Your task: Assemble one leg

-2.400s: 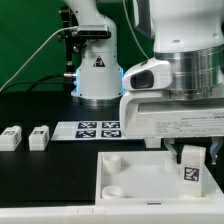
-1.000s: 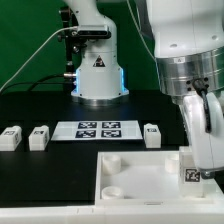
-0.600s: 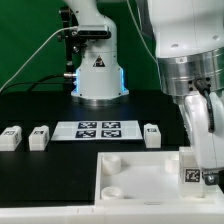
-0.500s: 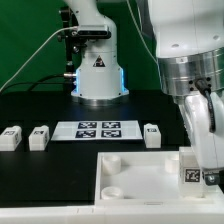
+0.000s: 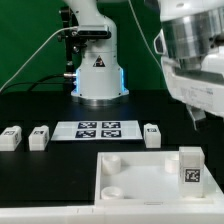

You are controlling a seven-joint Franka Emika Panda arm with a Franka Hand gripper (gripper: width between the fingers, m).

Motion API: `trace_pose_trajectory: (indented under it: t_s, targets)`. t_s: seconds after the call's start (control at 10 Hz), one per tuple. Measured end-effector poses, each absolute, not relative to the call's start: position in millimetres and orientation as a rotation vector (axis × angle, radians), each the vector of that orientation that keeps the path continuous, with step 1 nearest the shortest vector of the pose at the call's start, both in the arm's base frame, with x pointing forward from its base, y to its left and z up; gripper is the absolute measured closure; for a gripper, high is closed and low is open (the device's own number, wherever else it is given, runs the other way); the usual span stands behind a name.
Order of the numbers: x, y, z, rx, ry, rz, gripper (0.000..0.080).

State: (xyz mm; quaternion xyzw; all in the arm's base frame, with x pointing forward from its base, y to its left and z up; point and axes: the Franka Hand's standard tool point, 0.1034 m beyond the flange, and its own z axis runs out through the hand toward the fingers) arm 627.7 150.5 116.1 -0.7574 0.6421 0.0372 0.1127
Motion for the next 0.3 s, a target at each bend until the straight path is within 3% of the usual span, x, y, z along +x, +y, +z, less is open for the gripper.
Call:
trace_pose_trajectory:
  t_s: [0.3]
  targets:
    - [627.0, 150.8, 113.2, -2.240, 1.867, 0.109, 0.0151]
